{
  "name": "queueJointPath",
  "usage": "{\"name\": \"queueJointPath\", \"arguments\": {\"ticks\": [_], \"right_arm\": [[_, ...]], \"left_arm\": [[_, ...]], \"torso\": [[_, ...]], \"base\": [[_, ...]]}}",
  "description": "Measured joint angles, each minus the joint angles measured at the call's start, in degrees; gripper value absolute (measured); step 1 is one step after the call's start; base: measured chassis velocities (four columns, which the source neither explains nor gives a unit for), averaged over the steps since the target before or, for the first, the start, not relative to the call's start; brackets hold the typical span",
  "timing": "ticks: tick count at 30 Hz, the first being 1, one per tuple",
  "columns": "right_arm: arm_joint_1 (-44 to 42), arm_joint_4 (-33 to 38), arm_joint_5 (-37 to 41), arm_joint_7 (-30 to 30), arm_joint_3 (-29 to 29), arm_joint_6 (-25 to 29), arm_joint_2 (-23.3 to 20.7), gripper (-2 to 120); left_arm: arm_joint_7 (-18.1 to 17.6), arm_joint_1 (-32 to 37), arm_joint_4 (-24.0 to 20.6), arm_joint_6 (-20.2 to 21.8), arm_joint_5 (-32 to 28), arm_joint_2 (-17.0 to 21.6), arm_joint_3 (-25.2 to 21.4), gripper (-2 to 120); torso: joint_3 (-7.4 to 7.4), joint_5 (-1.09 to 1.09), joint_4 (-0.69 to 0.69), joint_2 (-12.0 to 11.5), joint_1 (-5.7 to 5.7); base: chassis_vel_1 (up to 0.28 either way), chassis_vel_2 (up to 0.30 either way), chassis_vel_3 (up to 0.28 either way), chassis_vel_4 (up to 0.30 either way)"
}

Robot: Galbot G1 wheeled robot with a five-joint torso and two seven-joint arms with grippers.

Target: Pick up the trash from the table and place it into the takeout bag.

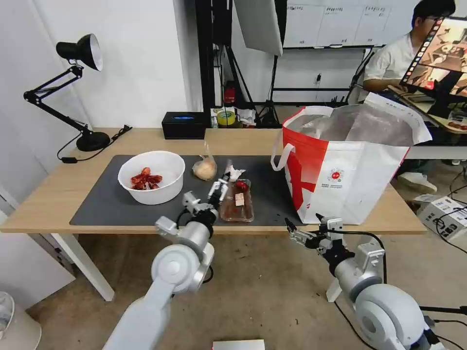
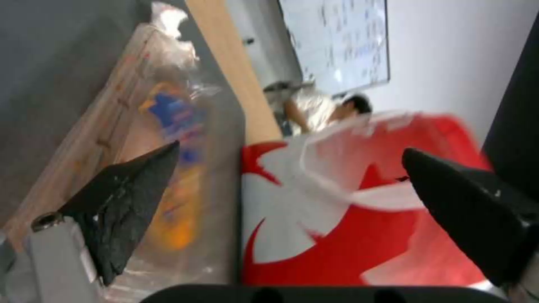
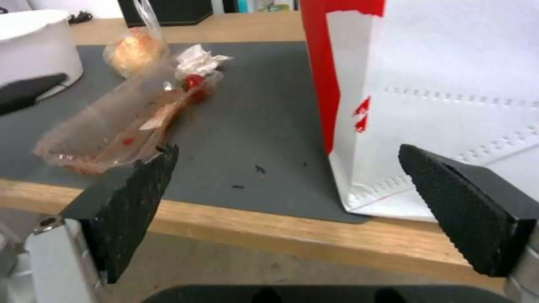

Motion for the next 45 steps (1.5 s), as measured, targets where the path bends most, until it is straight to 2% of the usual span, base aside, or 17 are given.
{"name": "queueJointPath", "arguments": {"ticks": [6,10,12,14,16,17,18,20,22,23,25,27,29,33,38,41,45], "right_arm": [[-2.3,1.3,-0.7,0.2,1.6,0.1,0.2,100],[-4.4,2.6,-0.9,0.2,3.7,0.7,0.7,100],[-4.5,2.6,-0.9,0.2,3.7,0.7,0.7,100],[-5.1,3.1,-0.8,0.2,4.4,0.8,0.7,100],[-5.2,3.1,-0.8,0.2,4.4,0.8,0.7,100],[-5.4,3.2,-0.1,0.2,4.5,0.8,0.7,100],[-5.3,3.2,0.8,0.2,4.4,0.9,0.7,100],[-5.3,3.2,1.2,0.2,4.4,1.0,0.7,100],[-4.2,2.4,4.3,-0.5,3.2,3.1,0.2,100],[-4.2,2.4,4.3,-0.5,3.2,3.1,0.2,100],[-2.7,1.5,6.5,-1.2,1.5,4.9,-0.8,100],[-2.1,1.3,7.3,-1.4,0.9,5.3,-1.1,100],[-0.5,0.5,10.4,-1.8,-1.1,6.3,-1.6,100],[1.9,-0.4,14.2,-2.3,-3.1,7.4,-2.3,100],[2.7,-0.6,16.5,-2.6,-3.1,8.4,-2.5,100],[3.3,-0.9,19.4,-2.7,-2.7,8.9,-2.6,100],[3.3,-0.9,22.1,-2.7,-1.0,9.4,-2.1,100]], "left_arm": [[0.7,-3.9,1.6,2.7,0.7,4.5,3.2,100],[6.4,-7.7,2.0,6.6,9.0,10.6,6.2,100],[6.6,-7.9,2.0,6.7,9.4,10.8,6.3,100],[14.0,-9.6,3.1,7.5,19.5,14.3,8.3,100],[15.8,-9.8,3.5,7.6,21.6,14.8,8.6,100],[21.9,-10.8,5.0,7.2,29.7,17.0,9.7,99],[25.7,-11.8,6.3,5.7,35.4,18.5,10.8,98],[27.1,-12.3,6.8,5.0,37.3,19.1,11.1,97],[35.3,-15.8,10.1,1.3,44.8,21.9,13.5,91],[35.3,-15.8,10.1,1.3,44.8,21.9,13.5,91],[40.2,-19.0,12.7,-0.9,47.6,23.4,15.5,84],[41.3,-19.7,13.4,-1.2,47.9,23.7,15.9,82],[45.0,-22.0,15.5,-1.6,48.1,24.8,17.9,71],[49.5,-24.2,18.0,-1.7,47.8,25.5,20.0,55],[51.3,-25.8,19.7,-1.7,47.2,25.1,21.7,42],[52.5,-28.0,21.3,-1.6,46.9,23.5,23.9,25],[54.0,-30.8,23.9,-1.6,47.2,21.3,26.6,12]], "torso": [[0.00,0.00,0.00,0.0,0.00],[0.00,-0.01,0.01,0.0,0.00],[0.00,-0.01,0.01,0.0,0.00],[0.00,0.00,0.00,0.0,0.00],[0.00,-0.01,0.00,0.0,0.00],[0.00,-0.01,0.00,0.0,0.00],[0.00,-0.01,0.01,0.0,-0.01],[0.00,-0.01,0.01,0.0,0.00],[0.00,-0.01,0.01,0.0,0.00],[0.00,-0.01,0.01,0.0,0.00],[0.00,-0.01,0.01,0.0,0.00],[0.00,0.00,0.00,0.0,0.00],[0.00,-0.01,0.01,0.0,0.00],[0.00,-0.01,0.02,0.0,0.00],[0.00,-0.01,0.01,0.0,0.00],[0.00,0.00,0.02,0.0,0.00],[0.00,0.00,-0.02,0.0,0.00]], "base": [[0.000,0.000,0.000,0.000],[0.000,0.000,0.000,0.000],[0.000,0.000,0.000,0.000],[0.000,0.000,0.000,0.000],[0.000,0.000,0.000,0.000],[0.000,0.000,0.000,0.000],[0.000,0.000,0.000,0.000],[0.000,0.000,0.000,0.000],[0.000,0.000,0.000,0.000],[0.000,0.000,0.000,0.000],[0.000,0.000,0.000,0.000],[0.000,0.000,0.000,0.000],[0.000,0.000,0.000,0.000],[0.000,0.000,0.000,0.000],[0.000,0.000,0.000,0.000],[0.000,0.000,0.000,0.000],[0.000,0.000,0.000,0.000]]}}
